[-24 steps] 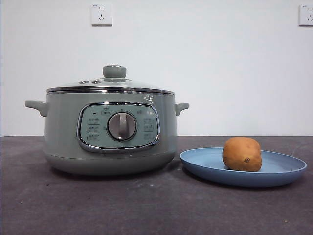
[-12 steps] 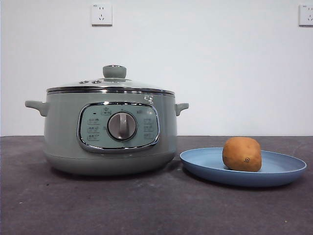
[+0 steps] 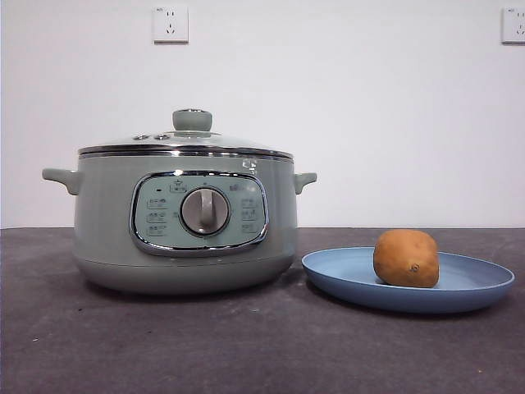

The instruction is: Take the potato out from the steamer,put the potato on the plate,close the lid

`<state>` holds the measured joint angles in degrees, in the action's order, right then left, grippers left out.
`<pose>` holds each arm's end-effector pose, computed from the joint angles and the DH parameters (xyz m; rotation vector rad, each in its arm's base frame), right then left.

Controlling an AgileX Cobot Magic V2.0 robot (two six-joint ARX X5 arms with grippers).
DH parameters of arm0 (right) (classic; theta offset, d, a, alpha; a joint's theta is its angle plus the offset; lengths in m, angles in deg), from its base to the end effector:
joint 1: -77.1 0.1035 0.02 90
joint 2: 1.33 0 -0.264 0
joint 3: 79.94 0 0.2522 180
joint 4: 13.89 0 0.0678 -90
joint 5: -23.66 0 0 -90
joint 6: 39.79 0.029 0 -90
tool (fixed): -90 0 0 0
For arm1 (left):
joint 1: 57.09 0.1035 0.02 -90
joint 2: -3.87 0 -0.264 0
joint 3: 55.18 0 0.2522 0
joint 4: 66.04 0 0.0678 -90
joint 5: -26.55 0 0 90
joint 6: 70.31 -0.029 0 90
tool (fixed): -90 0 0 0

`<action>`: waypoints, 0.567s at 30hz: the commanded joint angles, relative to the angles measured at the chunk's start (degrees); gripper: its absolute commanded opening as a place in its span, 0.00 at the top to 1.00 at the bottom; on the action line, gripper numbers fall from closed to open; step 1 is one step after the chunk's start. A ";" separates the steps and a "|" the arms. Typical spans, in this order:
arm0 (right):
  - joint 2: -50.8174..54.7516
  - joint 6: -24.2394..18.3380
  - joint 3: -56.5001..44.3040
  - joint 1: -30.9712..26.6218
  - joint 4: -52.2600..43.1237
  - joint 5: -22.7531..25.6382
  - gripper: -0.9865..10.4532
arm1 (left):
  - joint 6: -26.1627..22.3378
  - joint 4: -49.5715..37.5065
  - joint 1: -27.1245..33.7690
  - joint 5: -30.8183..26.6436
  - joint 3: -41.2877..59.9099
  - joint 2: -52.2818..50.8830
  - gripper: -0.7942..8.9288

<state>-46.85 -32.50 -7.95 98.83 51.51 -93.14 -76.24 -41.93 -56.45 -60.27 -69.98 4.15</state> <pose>0.1193 0.0616 0.3454 0.1457 0.7499 0.7680 0.0956 -0.0005 0.1519 0.0977 0.1649 -0.0528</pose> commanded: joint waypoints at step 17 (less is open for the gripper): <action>9.16 -10.23 -5.44 -8.72 -12.31 6.91 0.91 | 0.35 -0.04 0.17 -0.04 0.85 -0.13 0.92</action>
<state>-38.96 -40.92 -11.25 91.03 41.26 -85.10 -76.24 -41.93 -56.45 -60.29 -69.98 4.15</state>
